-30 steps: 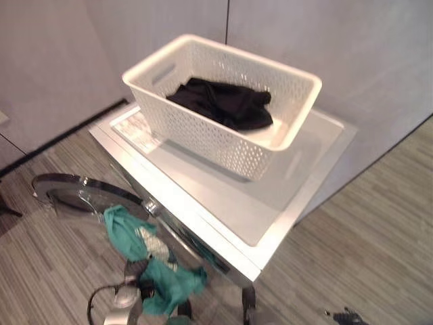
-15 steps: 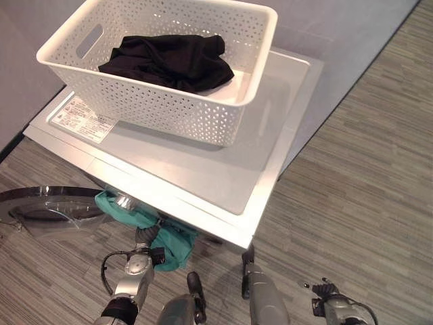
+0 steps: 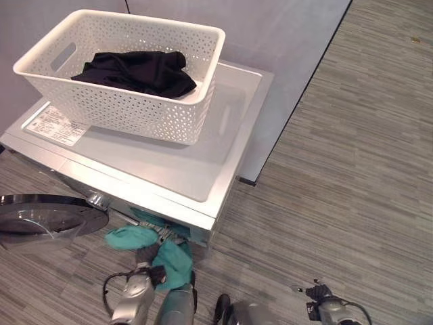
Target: Grab the laundry basket,head to the washer,open it,put in the laundry and shut it.
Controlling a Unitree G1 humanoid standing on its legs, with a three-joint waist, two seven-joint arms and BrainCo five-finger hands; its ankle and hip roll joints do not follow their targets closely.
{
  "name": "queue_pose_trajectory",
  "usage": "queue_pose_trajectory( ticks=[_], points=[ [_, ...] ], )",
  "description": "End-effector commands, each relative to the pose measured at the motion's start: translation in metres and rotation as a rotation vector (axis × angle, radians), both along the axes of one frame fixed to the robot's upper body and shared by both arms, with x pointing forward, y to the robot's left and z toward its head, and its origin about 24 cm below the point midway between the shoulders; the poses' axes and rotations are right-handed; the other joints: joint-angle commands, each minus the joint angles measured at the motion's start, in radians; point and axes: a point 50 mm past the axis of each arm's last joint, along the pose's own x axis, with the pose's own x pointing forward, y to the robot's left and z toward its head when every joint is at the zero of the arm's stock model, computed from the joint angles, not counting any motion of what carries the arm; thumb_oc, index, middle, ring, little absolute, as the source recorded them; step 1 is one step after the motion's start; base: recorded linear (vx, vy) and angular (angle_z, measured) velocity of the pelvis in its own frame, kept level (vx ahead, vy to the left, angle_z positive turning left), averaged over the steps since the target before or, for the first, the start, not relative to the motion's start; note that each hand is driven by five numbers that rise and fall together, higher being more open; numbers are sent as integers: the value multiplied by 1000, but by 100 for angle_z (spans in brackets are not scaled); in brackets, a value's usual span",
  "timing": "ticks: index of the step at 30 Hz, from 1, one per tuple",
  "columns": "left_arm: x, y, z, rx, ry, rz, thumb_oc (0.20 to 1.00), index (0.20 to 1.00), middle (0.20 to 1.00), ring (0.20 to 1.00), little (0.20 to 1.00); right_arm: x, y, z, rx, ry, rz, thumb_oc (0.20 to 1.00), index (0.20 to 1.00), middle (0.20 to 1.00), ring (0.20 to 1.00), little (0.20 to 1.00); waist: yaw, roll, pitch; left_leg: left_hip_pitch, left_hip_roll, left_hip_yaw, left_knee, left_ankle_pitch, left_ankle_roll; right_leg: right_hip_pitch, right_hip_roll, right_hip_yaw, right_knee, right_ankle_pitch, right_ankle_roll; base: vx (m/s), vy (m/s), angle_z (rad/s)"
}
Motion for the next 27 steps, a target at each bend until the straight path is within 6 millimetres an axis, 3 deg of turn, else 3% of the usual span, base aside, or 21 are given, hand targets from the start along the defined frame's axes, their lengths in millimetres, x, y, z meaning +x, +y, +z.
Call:
queue_pose_trajectory(
  ticks=[1,3,4,5,7,8,11,12,13,14,15,16,18,19,20,21,23,27],
  points=[
    [16,-4,30,7,-166,-39,200,200,200,200,200,-20,-10,-2,-50,33,1,1000,1000,1000,1000,1000,-27,0,-11,-24,220,-41,-34,-41,-29,155,31,9,-202,-58,72,128,172,54],
    [14,-1,28,-3,-157,-19,200,200,200,200,200,-29,-10,-4,-49,55,-3,1000,1000,1000,1000,1000,-38,16,-19,-13,260,-110,-88,-8,-62,155,42,31,-183,-71,79,123,165,32],
    [14,-1,28,-3,-157,-18,200,200,200,200,200,-29,-10,-4,-49,55,-3,1000,1000,1000,1000,1000,-38,17,-19,-10,261,-110,-92,-6,-63,156,43,31,-182,-72,78,77,306,-7],
    [11,0,25,-4,-147,-13,200,200,200,200,200,-31,-15,-4,-53,55,-31,1000,1000,1000,1000,1000,-50,32,-18,-8,320,-95,-122,38,-83,157,18,36,-168,-76,94,41,221,-17],
    [11,1,24,-2,-139,-7,200,200,200,200,200,-30,-16,-3,-58,50,-42,1000,1000,1000,1000,1000,-48,38,-15,4,341,-99,-135,56,-89,152,1,46,-155,-77,102,105,401,-23],
    [8,3,20,-1,-119,4,200,200,200,200,200,-30,-21,-1,-62,45,-69,1000,1000,1000,1000,1000,-52,63,-29,26,330,-137,-133,17,-97,155,-32,72,-153,-68,132,203,563,-31],
    [6,0,15,-2,-96,-11,200,200,200,200,200,-37,-25,-2,-52,51,-125,1000,1000,1000,1000,1000,-73,81,-43,33,308,-86,-116,-12,-117,167,-79,75,-165,-41,160,126,397,-31],
    [6,-1,16,1,-102,-22,200,200,200,200,200,-37,-27,-1,-47,43,-144,1000,1000,1000,1000,1000,-76,84,-43,38,277,-77,-100,-49,-114,171,-109,86,-177,-13,174,119,437,-13],
    [6,-3,16,7,-103,-48,200,200,200,200,200,-36,-28,0,-37,28,-174,1000,1000,1000,1000,1000,-77,83,-49,47,210,-84,-72,-121,-101,183,-174,108,-215,41,207,116,440,0],
    [6,-3,16,7,-104,-49,200,200,200,200,200,-36,-28,0,-36,28,-174,1000,1000,1000,1000,1000,-76,82,-51,43,207,-84,-72,-120,-99,181,-177,108,-218,44,209,101,477,3],
    [7,-2,17,10,-110,-51,200,200,200,200,200,-34,-29,1,-30,18,-184,1000,1000,1000,1000,1000,-80,85,-60,51,175,-64,-76,-147,-86,175,-221,113,-243,87,229,16,464,-37],
    [9,-1,20,19,-124,-59,200,200,200,200,200,-26,-24,1,-14,9,-154,1000,1000,1000,1000,1000,-77,88,-57,61,128,-32,-84,-176,-49,125,-264,117,-222,147,231,2,588,-61],
    [11,1,24,26,-138,-62,200,200,200,200,200,-18,-20,2,-9,-1,-130,1000,1000,1000,1000,1000,-67,92,-50,71,120,-10,-96,-178,-30,75,-257,113,-175,141,212,-51,329,-73],
    [13,8,29,33,-157,-41,200,200,200,200,200,-9,-15,3,-3,-20,-103,1000,1000,1000,1000,1000,-51,98,-35,74,126,25,-107,-181,-16,47,-250,49,-114,122,196,-93,207,-63],
    [12,8,30,32,-160,-42,200,200,200,200,200,-6,-11,2,6,-26,-88,1000,1000,1000,1000,1000,-53,99,-31,73,115,41,-119,-172,-4,27,-221,10,-78,106,185,-157,360,-127],
    [13,8,31,25,-164,-43,200,200,200,200,200,2,-3,2,26,-45,-56,1000,1000,1000,1000,1000,-65,90,-5,89,85,66,-135,-163,10,-3,-132,-9,-60,70,180,-120,278,-112],
    [14,8,31,18,-162,-37,200,200,200,200,200,2,-1,2,24,-47,-53,1000,1000,1000,1000,1000,-58,80,6,84,70,87,-153,-154,10,6,-92,-60,-109,42,150,-87,121,-51],
    [28,-9,36,-56,-202,-36,200,200,200,200,200,6,1,3,27,-69,-67,1000,1000,1000,1000,1000,-66,57,58,21,67,79,-111,-153,-2,-27,-41,23,-130,41,116,-108,-74,3]
  ],
)
